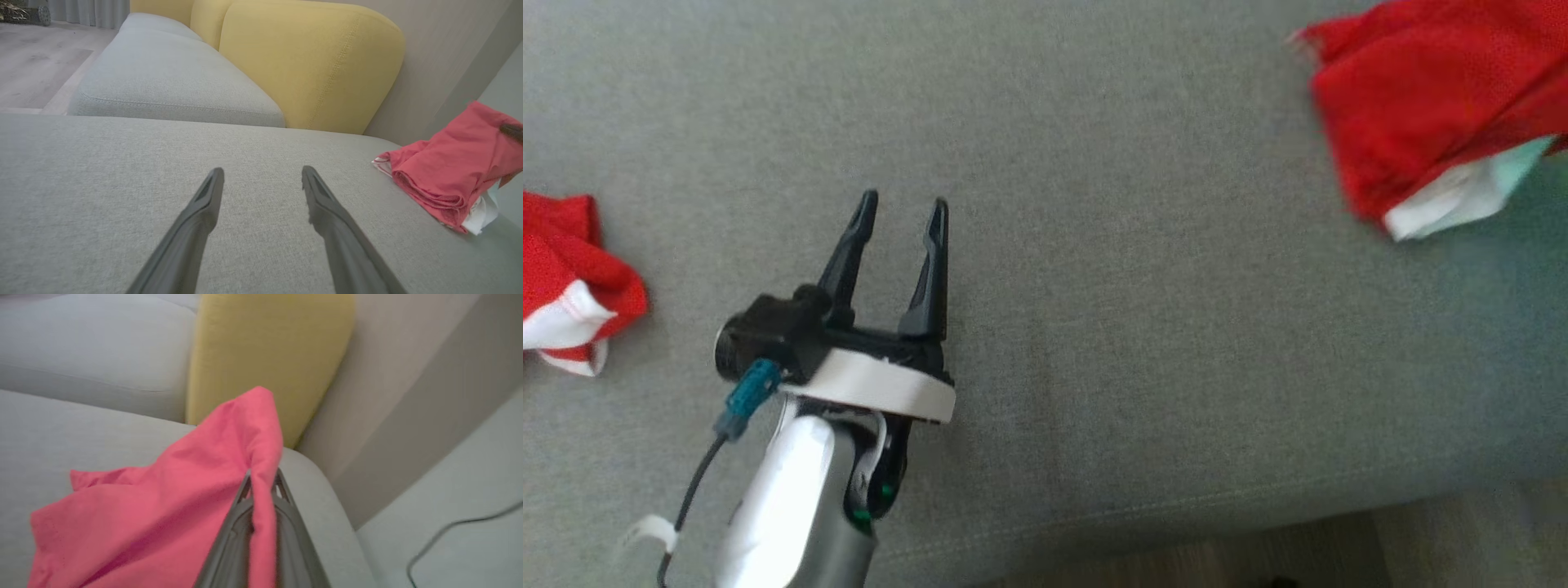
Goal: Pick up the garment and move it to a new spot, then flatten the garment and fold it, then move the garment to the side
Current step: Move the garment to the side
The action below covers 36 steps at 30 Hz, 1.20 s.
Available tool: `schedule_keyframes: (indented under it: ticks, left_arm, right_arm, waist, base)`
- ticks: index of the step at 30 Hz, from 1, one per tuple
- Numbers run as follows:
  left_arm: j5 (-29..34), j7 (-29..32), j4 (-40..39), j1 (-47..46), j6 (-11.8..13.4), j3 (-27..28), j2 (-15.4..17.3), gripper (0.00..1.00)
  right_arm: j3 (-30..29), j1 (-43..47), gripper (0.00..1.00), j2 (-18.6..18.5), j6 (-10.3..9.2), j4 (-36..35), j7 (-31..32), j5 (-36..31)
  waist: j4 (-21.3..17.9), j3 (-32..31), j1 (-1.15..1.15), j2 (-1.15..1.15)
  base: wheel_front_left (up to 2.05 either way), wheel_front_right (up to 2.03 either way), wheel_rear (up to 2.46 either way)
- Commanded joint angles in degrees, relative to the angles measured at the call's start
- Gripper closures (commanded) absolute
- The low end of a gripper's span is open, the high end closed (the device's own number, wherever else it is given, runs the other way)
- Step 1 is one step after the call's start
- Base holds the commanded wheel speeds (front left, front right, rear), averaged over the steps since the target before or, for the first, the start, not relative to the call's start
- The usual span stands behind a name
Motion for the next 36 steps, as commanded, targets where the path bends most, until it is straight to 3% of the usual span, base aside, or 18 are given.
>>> schedule_keyframes:
  ticks: [1,3,9,10,11,12,13,24,36]
  left_arm:
    - [0.62,-0.34,-2.14,-1.61,-0.15,1.28,0.37,0.0]
    - [0.9,-0.34,-2.24,-2.44,-0.3,1.29,0.37,0.0]
    - [1.4,-0.34,-2.19,-3.5,-0.41,2.33,0.37,0.0]
    - [1.47,-0.34,-2.12,-3.49,-0.46,2.51,0.37,0.0]
    - [1.5,-0.34,-2.04,-3.47,-0.5,2.68,0.37,0.0]
    - [1.49,-0.34,-1.97,-3.43,-0.52,2.85,0.37,0.0]
    - [1.44,-0.34,-1.91,-3.36,-0.53,3.01,0.37,0.0]
    - [-0.27,-0.34,-1.08,-2.05,-0.39,3.91,0.37,0.0]
    - [-1.7,-0.34,-1.82,2.68,0.61,5.46,0.37,0.0]
  right_arm:
    - [-1.56,-1.07,1.0,-2.02,-0.05,-0.61,0.1,0.03]
    - [-1.82,-1.9,1.0,-0.96,-0.05,-0.35,1.08,1.09]
    - [-9.8,-3.39,1.0,1.22,-0.05,2.31,2.47,-3.17]
    - [-10.21,-3.24,0.66,1.61,-0.05,2.28,2.61,-4.02]
    - [-10.63,-3.04,0.55,2.0,-0.05,2.22,2.69,-4.6]
    - [-11.07,-2.84,0.15,2.45,-0.05,2.2,2.8,-4.8]
    - [-11.73,-2.68,0.0,2.93,-0.05,2.41,3.34,-4.71]
    - [-12.11,-1.02,0.0,6.89,-0.05,-3.93,1.74,-6.2]
    - [-6.91,10.87,0.0,16.65,-0.05,-14.43,-5.42,-1.84]
  waist:
    - [-0.54,2.63,-0.01,0.0]
    - [-0.45,3.7,-0.01,0.0]
    - [0.01,5.27,-0.01,0.0]
    - [0.08,5.29,-0.01,0.0]
    - [0.16,5.26,-0.01,0.0]
    - [0.24,5.2,-0.01,0.0]
    - [0.29,5.1,-0.01,0.0]
    - [0.9,0.76,-0.01,0.0]
    - [4.7,-9.74,-0.01,0.0]
  base:
    - [0.0,0.0,0.0]
    - [0.0,0.0,0.0]
    - [0.0,0.0,0.0]
    - [0.0,0.0,0.0]
    - [0.0,0.0,0.0]
    - [0.0,0.0,0.0]
    - [0.0,0.0,0.0]
    - [0.0,0.0,0.0]
    - [0.0,0.0,0.0]
